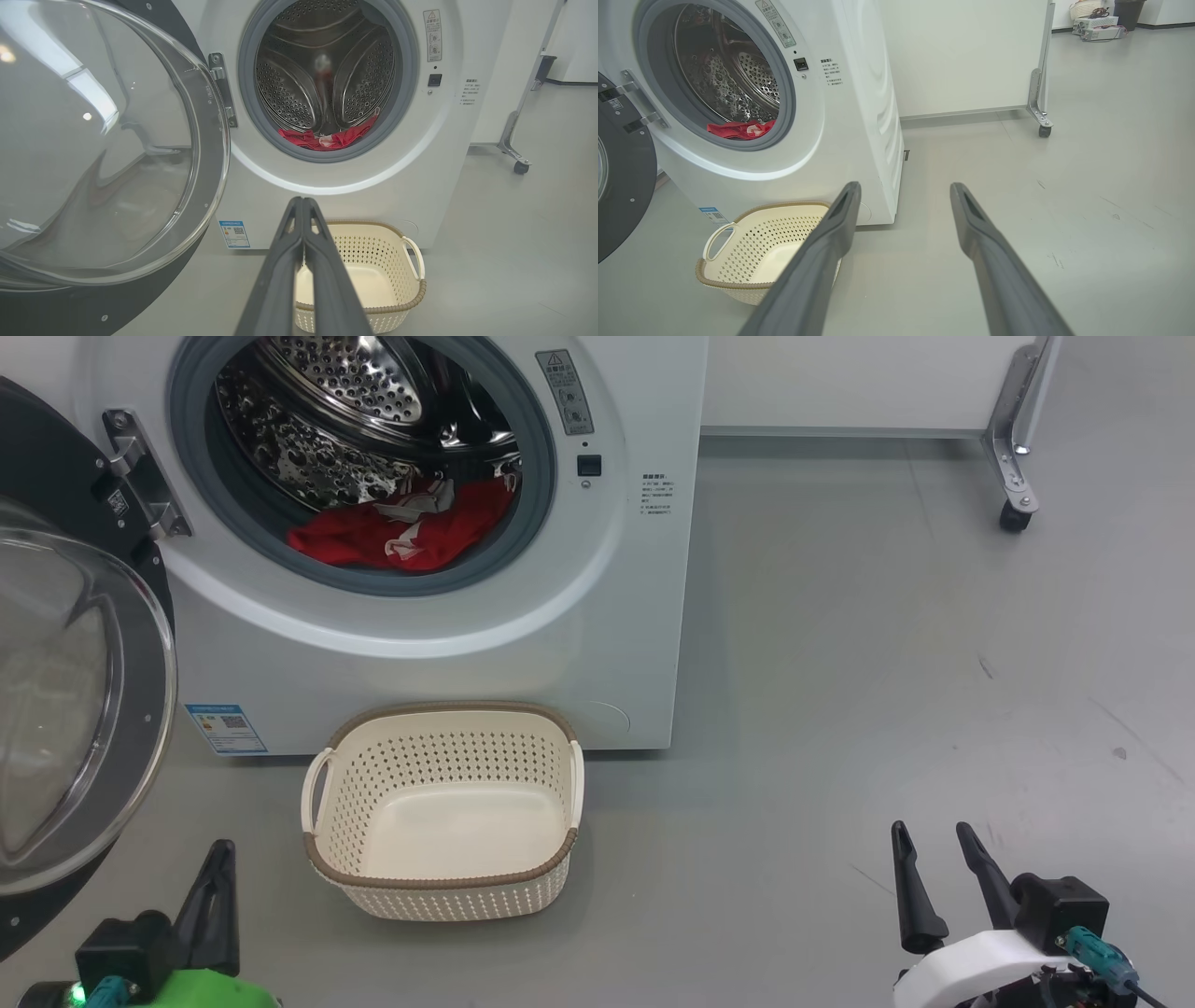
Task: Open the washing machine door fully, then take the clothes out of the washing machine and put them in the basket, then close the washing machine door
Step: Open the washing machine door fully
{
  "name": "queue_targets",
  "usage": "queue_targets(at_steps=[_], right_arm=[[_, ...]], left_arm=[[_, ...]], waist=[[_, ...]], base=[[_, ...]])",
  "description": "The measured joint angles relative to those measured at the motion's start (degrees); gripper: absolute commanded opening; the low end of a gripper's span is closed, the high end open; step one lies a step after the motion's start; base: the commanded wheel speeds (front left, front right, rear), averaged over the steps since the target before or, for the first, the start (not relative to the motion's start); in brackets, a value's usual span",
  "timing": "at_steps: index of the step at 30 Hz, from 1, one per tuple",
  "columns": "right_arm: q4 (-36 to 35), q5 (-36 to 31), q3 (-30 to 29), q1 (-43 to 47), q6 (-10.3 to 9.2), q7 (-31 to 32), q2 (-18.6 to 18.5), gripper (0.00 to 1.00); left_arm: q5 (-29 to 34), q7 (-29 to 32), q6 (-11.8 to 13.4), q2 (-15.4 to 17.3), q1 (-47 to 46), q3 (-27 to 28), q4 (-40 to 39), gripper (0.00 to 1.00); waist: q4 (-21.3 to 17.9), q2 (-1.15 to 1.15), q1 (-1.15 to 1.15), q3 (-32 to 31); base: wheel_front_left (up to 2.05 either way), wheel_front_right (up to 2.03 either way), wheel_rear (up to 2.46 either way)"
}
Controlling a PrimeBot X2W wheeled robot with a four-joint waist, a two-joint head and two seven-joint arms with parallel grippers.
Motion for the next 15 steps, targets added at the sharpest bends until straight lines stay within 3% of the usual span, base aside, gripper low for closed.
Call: queue_targets(at_steps=[3,4,5,6,15], right_arm=[[-0.26,0.0,-0.12,0.05,0.0,0.0,0.09,1.0],[-0.3,0.0,-0.14,0.07,0.0,0.0,0.09,1.0],[-0.33,0.0,-0.15,0.1,0.0,0.0,0.09,1.0],[-0.38,0.0,-0.18,0.21,0.0,0.0,0.09,1.0],[-0.98,-0.02,-0.33,0.39,0.0,0.0,0.12,1.0]], left_arm=[[0.0,0.0,-0.02,-0.11,0.6,-1.34,-0.93,0.0],[-0.01,0.0,-0.02,-0.13,0.88,-1.59,-1.12,0.24],[-0.03,0.0,-0.02,-0.13,1.19,-1.87,-1.56,0.33],[-0.05,0.0,-0.02,-0.14,1.36,-2.14,-2.22,1.0],[-0.83,0.0,-0.03,-0.25,2.58,-3.37,-3.48,1.0]], waist=[[-0.18,0.0,0.0,0.03],[-0.24,0.0,0.0,0.06],[-0.29,0.0,0.0,0.09],[-0.33,0.0,0.0,0.12],[-0.57,0.0,0.0,0.33]], base=[[0.0,0.0,0.0],[0.0,0.0,0.0],[0.0,0.0,0.0],[0.0,0.0,0.0],[0.0,0.0,0.0]])
